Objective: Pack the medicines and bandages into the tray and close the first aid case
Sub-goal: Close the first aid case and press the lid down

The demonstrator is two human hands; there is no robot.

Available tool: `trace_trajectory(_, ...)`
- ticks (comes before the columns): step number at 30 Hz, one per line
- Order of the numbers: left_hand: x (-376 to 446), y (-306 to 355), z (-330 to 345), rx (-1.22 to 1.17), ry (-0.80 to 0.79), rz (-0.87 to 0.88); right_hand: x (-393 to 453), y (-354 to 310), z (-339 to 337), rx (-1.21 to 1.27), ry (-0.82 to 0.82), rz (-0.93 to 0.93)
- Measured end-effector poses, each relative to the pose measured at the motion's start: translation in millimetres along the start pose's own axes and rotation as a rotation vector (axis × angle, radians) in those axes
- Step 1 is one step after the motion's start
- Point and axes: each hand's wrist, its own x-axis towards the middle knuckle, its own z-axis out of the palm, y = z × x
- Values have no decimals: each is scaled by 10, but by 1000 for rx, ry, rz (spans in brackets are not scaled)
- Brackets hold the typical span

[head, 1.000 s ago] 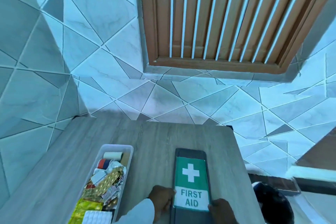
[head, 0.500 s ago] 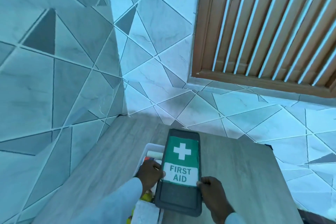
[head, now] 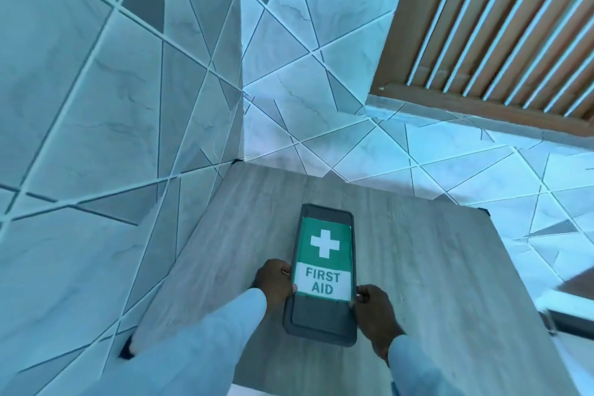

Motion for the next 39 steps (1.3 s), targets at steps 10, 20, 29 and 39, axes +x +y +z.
trace_trajectory(10,129,-31,126,101,35,10,163,-9,65,-65,-48,56)
trace_trajectory(20,271,-24,92,79,-7,-54,324,-11,22,-66,-94,93)
trace_trajectory(29,210,-37,65,-36,-38,-72,341,-28,-111,-81,-202,115)
trace_trajectory(39,40,80,-179,797,-334,246,179,-111,-205,-715,-196,-231)
